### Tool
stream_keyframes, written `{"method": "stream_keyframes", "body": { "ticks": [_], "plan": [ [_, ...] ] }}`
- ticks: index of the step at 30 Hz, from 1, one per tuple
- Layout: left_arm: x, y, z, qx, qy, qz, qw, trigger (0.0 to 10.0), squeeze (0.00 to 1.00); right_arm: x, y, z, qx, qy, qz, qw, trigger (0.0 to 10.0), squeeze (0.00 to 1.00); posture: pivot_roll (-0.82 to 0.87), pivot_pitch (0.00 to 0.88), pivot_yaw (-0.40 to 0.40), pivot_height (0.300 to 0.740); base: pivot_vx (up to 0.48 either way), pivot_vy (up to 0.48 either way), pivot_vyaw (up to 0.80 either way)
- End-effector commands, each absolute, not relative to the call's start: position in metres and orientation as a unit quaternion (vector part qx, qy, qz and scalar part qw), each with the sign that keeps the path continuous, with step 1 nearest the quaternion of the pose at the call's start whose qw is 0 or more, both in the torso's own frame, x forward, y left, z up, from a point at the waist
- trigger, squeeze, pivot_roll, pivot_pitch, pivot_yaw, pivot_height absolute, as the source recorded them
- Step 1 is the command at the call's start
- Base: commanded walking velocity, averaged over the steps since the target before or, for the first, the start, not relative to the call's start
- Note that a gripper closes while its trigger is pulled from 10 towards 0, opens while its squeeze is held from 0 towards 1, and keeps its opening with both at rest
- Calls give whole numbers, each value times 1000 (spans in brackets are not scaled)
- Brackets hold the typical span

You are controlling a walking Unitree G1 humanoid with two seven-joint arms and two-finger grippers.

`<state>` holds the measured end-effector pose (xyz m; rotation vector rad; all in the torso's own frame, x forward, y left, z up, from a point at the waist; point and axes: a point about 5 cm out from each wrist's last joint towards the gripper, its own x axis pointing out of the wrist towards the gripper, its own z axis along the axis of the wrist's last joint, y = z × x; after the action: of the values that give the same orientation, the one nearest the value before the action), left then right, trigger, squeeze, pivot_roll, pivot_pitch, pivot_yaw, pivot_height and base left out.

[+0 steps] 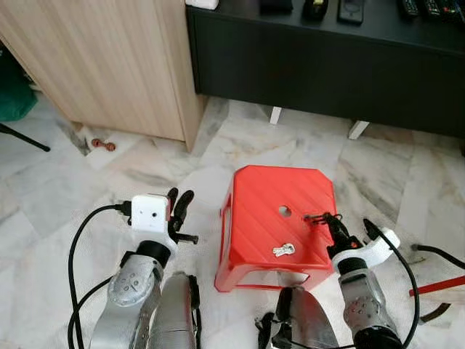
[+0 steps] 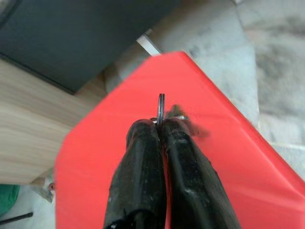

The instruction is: Hang keys on a hook

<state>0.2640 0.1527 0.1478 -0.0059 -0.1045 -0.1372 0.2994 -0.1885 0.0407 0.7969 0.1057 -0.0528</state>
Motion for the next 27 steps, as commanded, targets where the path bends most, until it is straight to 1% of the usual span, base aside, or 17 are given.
{"method": "stream_keyframes", "body": {
  "ticks": [1,2,3,4,5,6,8,10,13,14,20,21,22,23,25,26,27],
  "plan": [
    [263,155,144,-5,-48,-65,997,10000,0,293,-190,36,381,61,-31,922,10000,0,207,183,-72,635,0,0,0],
    [269,161,140,-4,-44,-55,997,10000,0,296,-188,40,362,58,-23,930,10000,0,204,134,-75,635,0,0,0],
    [270,164,138,-4,-43,-50,998,10000,0,297,-187,41,353,56,-20,934,10000,0,204,134,-75,635,0,0,0],
    [272,170,135,-3,-40,-37,999,10000,0,298,-188,44,351,51,-20,935,10000,0,205,107,-79,635,0,0,0],
    [273,175,133,-3,-38,-28,999,10000,0,298,-189,46,351,47,-21,935,10000,0,205,107,-79,635,0,0,0],
    [272,189,124,0,-28,4,1000,10000,0,298,-194,48,334,42,-29,941,10000,0,211,80,-82,635,0,0,0],
    [270,203,110,4,-6,29,1000,10000,0,299,-196,50,292,44,-31,955,10000,0,208,48,-87,635,0,0,0],
    [264,219,84,11,37,50,998,10000,0,300,-198,53,269,43,-34,962,10000,0,206,21,-91,635,0,0,0],
    [255,234,56,11,87,77,993,10000,0,301,-200,58,246,37,-32,968,10000,0,204,0,-94,635,0,0,0],
    [249,240,40,7,117,86,989,10000,0,301,-200,62,233,32,-30,971,10000,0,203,0,-92,635,0,0,0],
    [217,259,-9,-6,217,130,967,10000,0,304,-203,67,226,22,-46,973,10000,0,172,0,-84,635,0,0,0],
    [214,260,-14,-5,228,131,965,10000,0,304,-203,66,224,23,-47,973,10000,0,172,0,-85,635,0,0,0],
    [199,261,-33,-9,272,136,952,10000,0,306,-200,69,213,19,-42,976,10000,0,175,0,-85,635,0,0,0],
    [193,261,-40,-12,290,139,947,10000,0,307,-198,70,211,19,-41,976,10000,0,172,0,-85,635,0,0,0],
    [189,261,-44,-14,300,140,943,10000,0,308,-196,71,209,19,-38,977,10000,0,171,0,-85,635,0,0,0],
    [180,258,-54,-2,328,129,936,10000,0,309,-193,72,205,19,-34,978,10000,0,176,0,-85,635,0,0,0],
    [176,257,-57,-3,337,128,933,10000,0,310,-192,73,202,18,-32,979,10000,0,181,0,-84,635,0,0,0]
  ]
}}
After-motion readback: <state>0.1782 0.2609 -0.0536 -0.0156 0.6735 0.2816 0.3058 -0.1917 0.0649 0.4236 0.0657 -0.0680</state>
